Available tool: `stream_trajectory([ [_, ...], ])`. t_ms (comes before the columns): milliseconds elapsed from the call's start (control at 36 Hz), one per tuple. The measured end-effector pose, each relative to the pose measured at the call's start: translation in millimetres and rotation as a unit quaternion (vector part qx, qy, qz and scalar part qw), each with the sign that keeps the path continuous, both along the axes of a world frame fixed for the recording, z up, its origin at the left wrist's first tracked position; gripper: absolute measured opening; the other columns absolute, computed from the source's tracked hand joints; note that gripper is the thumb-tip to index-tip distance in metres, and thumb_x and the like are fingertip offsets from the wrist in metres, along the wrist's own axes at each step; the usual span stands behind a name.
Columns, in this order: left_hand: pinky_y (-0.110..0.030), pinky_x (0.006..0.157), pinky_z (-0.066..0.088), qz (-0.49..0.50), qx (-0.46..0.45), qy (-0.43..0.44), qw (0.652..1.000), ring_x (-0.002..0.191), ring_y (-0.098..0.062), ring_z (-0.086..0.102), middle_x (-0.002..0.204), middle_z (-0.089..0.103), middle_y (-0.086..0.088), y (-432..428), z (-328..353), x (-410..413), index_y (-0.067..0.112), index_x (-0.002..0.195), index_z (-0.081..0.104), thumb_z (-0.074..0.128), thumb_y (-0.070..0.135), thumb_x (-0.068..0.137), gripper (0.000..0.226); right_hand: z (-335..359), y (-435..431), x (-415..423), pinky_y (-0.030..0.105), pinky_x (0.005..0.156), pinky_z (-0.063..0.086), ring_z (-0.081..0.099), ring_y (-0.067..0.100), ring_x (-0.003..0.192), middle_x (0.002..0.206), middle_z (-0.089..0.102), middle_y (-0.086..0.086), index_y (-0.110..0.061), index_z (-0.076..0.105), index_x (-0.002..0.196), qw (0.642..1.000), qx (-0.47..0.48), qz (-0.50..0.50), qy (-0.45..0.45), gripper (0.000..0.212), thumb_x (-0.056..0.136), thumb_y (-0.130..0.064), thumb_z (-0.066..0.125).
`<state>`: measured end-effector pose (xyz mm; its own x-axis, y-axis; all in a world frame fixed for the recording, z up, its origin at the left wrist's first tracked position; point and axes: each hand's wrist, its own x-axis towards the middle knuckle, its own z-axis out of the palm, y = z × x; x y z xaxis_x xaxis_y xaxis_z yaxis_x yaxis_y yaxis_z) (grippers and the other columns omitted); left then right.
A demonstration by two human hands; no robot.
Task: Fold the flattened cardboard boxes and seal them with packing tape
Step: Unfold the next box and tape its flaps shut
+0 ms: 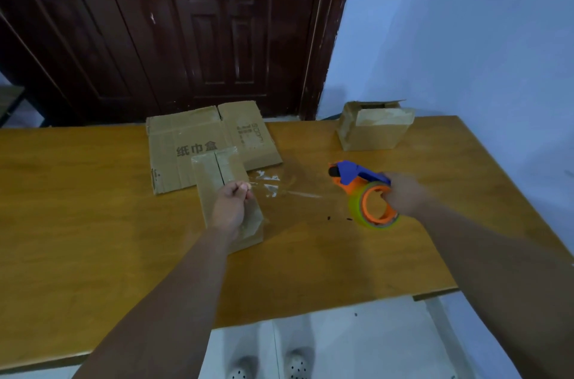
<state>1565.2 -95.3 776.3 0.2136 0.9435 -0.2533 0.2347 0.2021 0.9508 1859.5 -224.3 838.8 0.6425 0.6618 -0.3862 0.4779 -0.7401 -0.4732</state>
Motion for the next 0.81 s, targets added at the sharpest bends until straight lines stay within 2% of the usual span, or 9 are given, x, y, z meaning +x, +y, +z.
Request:
stream_trajectory([
  [83, -0.022, 0.062, 0.033, -0.001, -0.004, -0.008, 1.000, 0.066, -0.009, 0.045, 0.070, 0.052, 0.003, 0, 0, -3, 0.019, 0.069, 0.056, 0.044, 0.018, 0.101, 0.034, -2, -1, -1, 0.034, 0.055, 0.053, 0.064, 0.032, 0.067, 0.081, 0.064, 0.016, -0.006, 0.063, 0.100, 1.000, -0.013, 0.002, 0.002, 0.018, 0.084, -0.003, 0.054],
  [167, -0.019, 0.060, 0.035, -0.004, -0.009, -0.018, 1.000, 0.066, -0.006, 0.048, 0.068, 0.058, 0.010, 0, -1, -3, 0.021, 0.070, 0.059, 0.045, 0.018, 0.100, 0.034, -2, -3, -3, 0.039, 0.066, 0.055, 0.066, 0.036, 0.081, 0.084, 0.062, 0.015, -0.003, 0.063, 0.102, 1.000, -0.026, -0.011, -0.003, 0.017, 0.086, -0.005, 0.057],
  [222, -0.013, 0.056, 0.036, -0.008, -0.008, -0.020, 1.000, 0.063, -0.002, 0.047, 0.062, 0.060, 0.016, -1, 1, -3, 0.021, 0.071, 0.061, 0.045, 0.018, 0.100, 0.034, -3, -5, -1, 0.039, 0.058, 0.052, 0.064, 0.033, 0.072, 0.079, 0.062, 0.014, -0.003, 0.064, 0.098, 0.996, 0.013, -0.078, 0.046, 0.014, 0.084, -0.003, 0.062],
  [333, -0.020, 0.059, 0.033, -0.009, -0.005, -0.003, 1.000, 0.065, -0.006, 0.046, 0.068, 0.055, 0.007, -2, 0, -1, 0.020, 0.067, 0.059, 0.045, 0.020, 0.100, 0.036, 2, -1, 1, 0.034, 0.056, 0.045, 0.058, 0.018, 0.065, 0.077, 0.061, 0.006, -0.008, 0.064, 0.095, 0.940, 0.119, -0.255, 0.191, 0.018, 0.080, -0.011, 0.074],
  [444, -0.024, 0.061, 0.033, -0.002, 0.004, 0.004, 1.000, 0.066, -0.011, 0.043, 0.069, 0.050, 0.002, -1, -3, 0, 0.018, 0.066, 0.055, 0.043, 0.020, 0.101, 0.037, 5, 7, -3, 0.045, 0.072, 0.048, 0.059, 0.019, 0.079, 0.091, 0.063, 0.004, -0.013, 0.060, 0.102, 0.886, 0.201, -0.320, 0.267, 0.029, 0.080, -0.021, 0.077],
  [500, -0.024, 0.060, 0.032, 0.019, 0.001, 0.002, 1.000, 0.065, -0.010, 0.043, 0.068, 0.049, 0.002, 1, -3, -1, 0.019, 0.066, 0.054, 0.042, 0.022, 0.101, 0.038, 4, 8, -4, 0.039, 0.072, 0.047, 0.060, 0.022, 0.077, 0.096, 0.064, 0.010, -0.008, 0.062, 0.106, 0.905, 0.214, -0.289, 0.226, 0.029, 0.081, -0.012, 0.075],
  [611, -0.024, 0.058, 0.030, 0.048, 0.005, 0.014, 0.999, 0.063, -0.008, 0.043, 0.066, 0.049, 0.005, 2, -4, -1, 0.020, 0.066, 0.053, 0.042, 0.024, 0.101, 0.038, 11, 3, -3, 0.038, 0.069, 0.045, 0.060, 0.033, 0.082, 0.090, 0.065, 0.015, -0.008, 0.063, 0.107, 0.989, 0.132, -0.070, 0.000, 0.024, 0.085, -0.002, 0.058],
  [722, -0.023, 0.059, 0.031, 0.069, -0.006, 0.000, 0.998, 0.066, -0.008, 0.043, 0.071, 0.050, 0.005, 2, -3, 1, 0.019, 0.067, 0.053, 0.042, 0.023, 0.101, 0.036, 20, 1, 2, 0.037, 0.070, 0.046, 0.062, 0.036, 0.088, 0.094, 0.068, 0.015, -0.011, 0.063, 0.103, 0.990, 0.036, 0.068, -0.115, 0.016, 0.090, -0.007, 0.054],
  [806, -0.024, 0.062, 0.032, 0.089, -0.006, -0.018, 0.996, 0.069, -0.010, 0.044, 0.072, 0.051, 0.005, 10, -2, -6, 0.020, 0.067, 0.054, 0.043, 0.022, 0.101, 0.036, 25, -7, 13, 0.037, 0.081, 0.047, 0.061, 0.035, 0.102, 0.113, 0.066, 0.016, -0.015, 0.059, 0.129, 0.971, -0.038, 0.146, -0.188, 0.037, 0.092, -0.009, 0.053],
])
